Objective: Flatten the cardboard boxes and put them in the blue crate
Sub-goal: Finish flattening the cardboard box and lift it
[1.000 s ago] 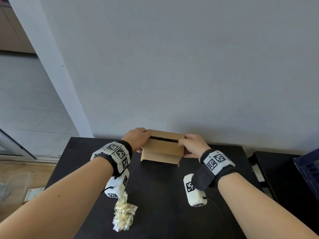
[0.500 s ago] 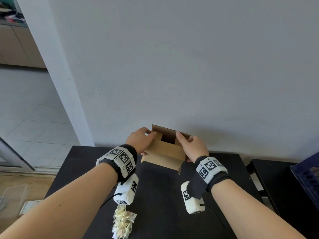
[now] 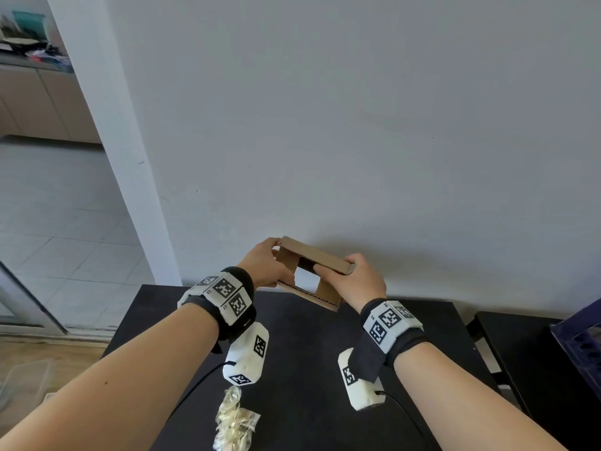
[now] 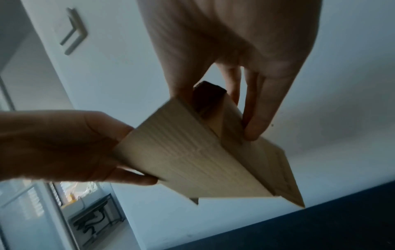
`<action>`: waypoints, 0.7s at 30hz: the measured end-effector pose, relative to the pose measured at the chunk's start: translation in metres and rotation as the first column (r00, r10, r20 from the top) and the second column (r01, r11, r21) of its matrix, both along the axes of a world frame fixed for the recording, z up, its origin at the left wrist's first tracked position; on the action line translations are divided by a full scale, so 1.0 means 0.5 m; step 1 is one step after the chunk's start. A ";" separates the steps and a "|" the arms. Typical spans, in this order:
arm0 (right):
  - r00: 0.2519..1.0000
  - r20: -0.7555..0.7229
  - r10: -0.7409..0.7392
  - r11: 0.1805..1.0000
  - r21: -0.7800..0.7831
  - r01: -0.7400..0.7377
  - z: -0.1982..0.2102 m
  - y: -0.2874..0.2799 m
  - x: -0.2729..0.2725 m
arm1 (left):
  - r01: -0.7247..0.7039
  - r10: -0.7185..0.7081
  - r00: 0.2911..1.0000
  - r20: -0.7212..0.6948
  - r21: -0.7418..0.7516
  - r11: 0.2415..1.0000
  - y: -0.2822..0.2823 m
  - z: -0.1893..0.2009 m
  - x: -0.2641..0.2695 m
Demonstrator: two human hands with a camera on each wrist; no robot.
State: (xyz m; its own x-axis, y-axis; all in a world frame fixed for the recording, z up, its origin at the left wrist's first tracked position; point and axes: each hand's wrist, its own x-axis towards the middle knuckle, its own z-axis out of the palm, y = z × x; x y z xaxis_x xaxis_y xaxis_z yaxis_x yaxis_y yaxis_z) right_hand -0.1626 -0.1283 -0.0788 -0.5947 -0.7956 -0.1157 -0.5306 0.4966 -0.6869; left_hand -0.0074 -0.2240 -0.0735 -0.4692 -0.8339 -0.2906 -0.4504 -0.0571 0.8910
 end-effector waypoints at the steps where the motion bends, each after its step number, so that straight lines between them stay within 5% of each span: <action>1: 0.999 -0.040 -0.004 1.000 0.004 0.004 0.006 0.001 0.003 | -0.007 0.009 1.000 0.030 -0.046 0.999 0.003 -0.004 -0.003; 7: 0.996 -0.085 -0.014 0.999 0.029 0.016 0.021 -0.002 0.008 | 0.007 0.104 0.936 0.337 -0.313 0.950 0.024 -0.006 -0.029; 11: 0.999 -0.034 0.005 1.000 0.026 -0.004 0.020 0.000 -0.004 | 0.098 0.072 0.886 0.459 -0.338 0.936 0.026 -0.005 -0.032; 16: 1.000 0.017 -0.008 1.000 -0.016 0.009 0.028 0.017 -0.039 | 0.052 -0.023 0.967 0.254 -0.106 0.993 0.025 -0.022 -0.034; 21: 0.998 -0.035 0.050 0.998 0.038 -0.049 0.007 0.044 -0.067 | 0.057 -0.051 0.992 0.118 -0.046 0.997 0.030 -0.022 -0.050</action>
